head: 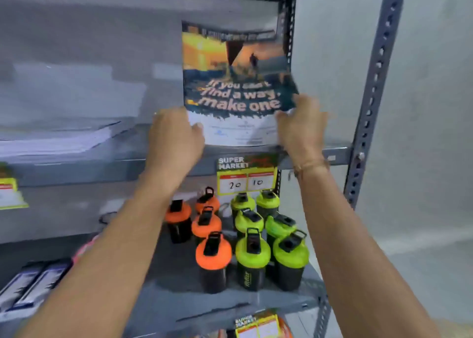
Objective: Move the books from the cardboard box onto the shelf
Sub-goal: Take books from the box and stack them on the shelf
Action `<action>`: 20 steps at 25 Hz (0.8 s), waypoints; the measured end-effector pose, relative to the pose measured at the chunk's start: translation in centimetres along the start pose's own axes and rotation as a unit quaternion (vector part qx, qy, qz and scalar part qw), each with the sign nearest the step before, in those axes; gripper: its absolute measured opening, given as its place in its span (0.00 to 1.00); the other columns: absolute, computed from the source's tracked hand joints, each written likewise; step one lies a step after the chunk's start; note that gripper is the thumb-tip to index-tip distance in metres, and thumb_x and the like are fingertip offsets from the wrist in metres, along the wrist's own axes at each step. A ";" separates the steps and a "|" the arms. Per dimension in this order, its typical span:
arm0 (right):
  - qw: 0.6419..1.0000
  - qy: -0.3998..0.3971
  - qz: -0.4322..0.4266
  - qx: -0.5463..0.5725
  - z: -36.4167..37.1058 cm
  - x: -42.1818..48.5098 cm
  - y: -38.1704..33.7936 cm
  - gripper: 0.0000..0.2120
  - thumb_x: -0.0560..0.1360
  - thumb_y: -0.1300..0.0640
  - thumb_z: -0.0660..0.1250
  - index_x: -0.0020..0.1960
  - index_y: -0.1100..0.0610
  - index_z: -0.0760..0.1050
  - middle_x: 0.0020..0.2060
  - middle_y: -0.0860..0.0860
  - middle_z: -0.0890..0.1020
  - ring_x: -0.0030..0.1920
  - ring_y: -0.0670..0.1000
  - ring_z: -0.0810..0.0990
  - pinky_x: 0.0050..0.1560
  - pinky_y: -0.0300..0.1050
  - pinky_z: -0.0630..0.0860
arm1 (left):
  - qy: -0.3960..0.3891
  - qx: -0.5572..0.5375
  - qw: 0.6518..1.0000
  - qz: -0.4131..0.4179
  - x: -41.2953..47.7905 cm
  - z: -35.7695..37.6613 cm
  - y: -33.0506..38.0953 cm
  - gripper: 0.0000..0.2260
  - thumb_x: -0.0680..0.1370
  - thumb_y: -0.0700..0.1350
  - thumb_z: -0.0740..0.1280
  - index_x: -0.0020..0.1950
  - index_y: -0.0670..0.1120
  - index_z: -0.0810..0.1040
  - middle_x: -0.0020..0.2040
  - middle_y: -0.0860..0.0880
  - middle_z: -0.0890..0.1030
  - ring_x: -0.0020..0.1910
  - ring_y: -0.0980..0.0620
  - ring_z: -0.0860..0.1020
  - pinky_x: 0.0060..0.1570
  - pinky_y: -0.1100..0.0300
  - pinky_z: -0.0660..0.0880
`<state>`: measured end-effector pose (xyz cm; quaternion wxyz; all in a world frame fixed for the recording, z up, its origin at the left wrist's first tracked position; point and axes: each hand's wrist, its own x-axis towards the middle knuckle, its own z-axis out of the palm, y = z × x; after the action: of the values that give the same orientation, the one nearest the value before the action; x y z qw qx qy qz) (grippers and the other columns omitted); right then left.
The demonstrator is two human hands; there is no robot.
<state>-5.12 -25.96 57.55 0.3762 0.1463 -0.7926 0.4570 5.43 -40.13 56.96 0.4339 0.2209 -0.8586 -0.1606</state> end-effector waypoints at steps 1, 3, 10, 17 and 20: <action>0.999 -0.042 0.009 -0.033 1.3 1.2 -0.7 0.10 0.74 0.65 0.63 0.52 0.67 0.77 0.53 0.64 0.81 0.56 0.63 0.78 0.47 0.47 0.73 | -0.041 0.034 0.998 -0.017 1.7 0.1 -0.2 0.12 0.78 0.41 0.63 0.55 0.33 0.78 0.56 0.32 0.79 0.58 0.35 0.75 0.56 0.50 0.71; 0.987 -0.120 0.035 -0.099 2.9 2.2 -1.2 0.12 0.75 0.66 0.60 0.56 0.66 0.75 0.56 0.65 0.79 0.59 0.65 0.76 0.55 0.50 0.75 | -0.143 0.120 0.982 -0.028 3.7 0.7 -0.7 0.13 0.78 0.42 0.62 0.57 0.35 0.77 0.61 0.34 0.77 0.62 0.37 0.74 0.64 0.50 0.68; 0.990 -0.052 -0.033 -0.125 0.7 -1.1 0.6 0.12 0.75 0.60 0.62 0.57 0.61 0.76 0.57 0.60 0.79 0.59 0.63 0.72 0.58 0.52 0.68 | -0.024 0.207 0.977 0.053 1.7 2.6 2.0 0.14 0.75 0.40 0.65 0.61 0.39 0.75 0.67 0.36 0.68 0.68 0.35 0.62 0.63 0.46 0.61; 0.903 0.313 0.271 -0.113 -8.6 -21.6 28.5 0.17 0.72 0.57 0.62 0.57 0.64 0.77 0.57 0.63 0.78 0.60 0.56 0.71 0.64 0.48 0.63 | -0.248 -0.136 0.857 0.430 -24.0 22.2 12.8 0.12 0.71 0.42 0.65 0.52 0.47 0.81 0.48 0.46 0.82 0.46 0.41 0.79 0.43 0.51 0.77; 0.761 0.200 0.567 -0.245 -12.3 -34.1 39.9 0.20 0.72 0.59 0.63 0.63 0.63 0.73 0.64 0.63 0.73 0.66 0.63 0.68 0.66 0.51 0.59 | -0.587 -0.076 0.686 0.424 -37.3 31.8 14.5 0.14 0.76 0.42 0.61 0.60 0.44 0.79 0.58 0.42 0.80 0.57 0.40 0.77 0.57 0.50 0.76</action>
<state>0.56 2.07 11.86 0.2220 -0.5212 -0.7225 0.3963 -4.36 -5.72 20.39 -0.1213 -0.3398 -0.9248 -0.1209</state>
